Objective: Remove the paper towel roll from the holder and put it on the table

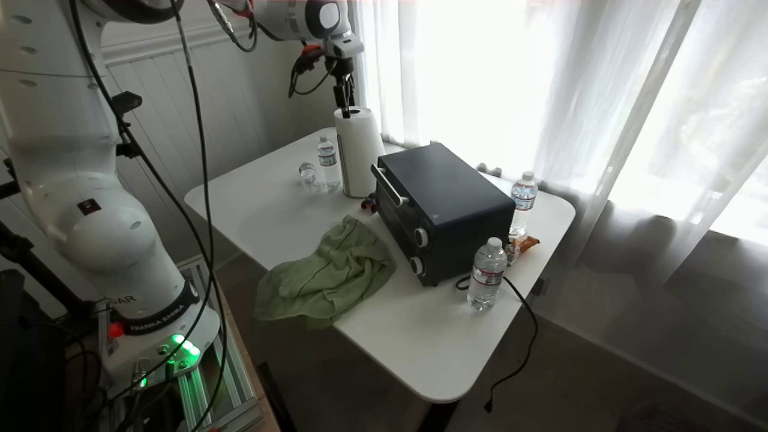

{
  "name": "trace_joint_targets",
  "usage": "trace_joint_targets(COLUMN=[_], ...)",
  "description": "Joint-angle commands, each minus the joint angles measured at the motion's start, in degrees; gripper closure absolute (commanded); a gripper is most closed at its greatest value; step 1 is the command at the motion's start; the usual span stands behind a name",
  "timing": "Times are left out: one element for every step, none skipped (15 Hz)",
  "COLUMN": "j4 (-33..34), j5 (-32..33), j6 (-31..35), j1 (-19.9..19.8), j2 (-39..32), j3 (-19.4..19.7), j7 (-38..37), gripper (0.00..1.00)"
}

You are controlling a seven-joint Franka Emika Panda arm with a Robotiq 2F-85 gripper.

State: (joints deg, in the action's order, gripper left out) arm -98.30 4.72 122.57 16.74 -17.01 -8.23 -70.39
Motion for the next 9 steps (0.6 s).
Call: trace_joint_targets(j4=[0.21, 0.23, 0.23, 0.26, 0.31, 0.34, 0.41, 0.49, 0.70], j5=[-1.53, -1.63, -1.65, -1.70, -1.74, -1.73, -1.70, -1.69, -1.57], j6=[-1.61, -1.91, -2.05, -2.30, -2.50, -2.68, -2.81, -2.92, -3.10], j1=[-0.04, -0.10, -0.13, -0.16, -0.16, -0.15, -0.14, -0.14, -0.07], j2=[0.03, -0.08, -0.15, -0.20, -0.27, -0.31, -0.37, -0.43, -0.53], j3=[0.19, 0.20, 0.23, 0.23, 0.24, 0.25, 0.28, 0.28, 0.29], j7=[-0.28, -0.21, -0.20, -0.17, -0.15, -0.16, -0.16, -0.15, -0.20], gripper=[0.16, 0.22, 0.23, 0.27, 0.32, 0.30, 0.34, 0.34, 0.36])
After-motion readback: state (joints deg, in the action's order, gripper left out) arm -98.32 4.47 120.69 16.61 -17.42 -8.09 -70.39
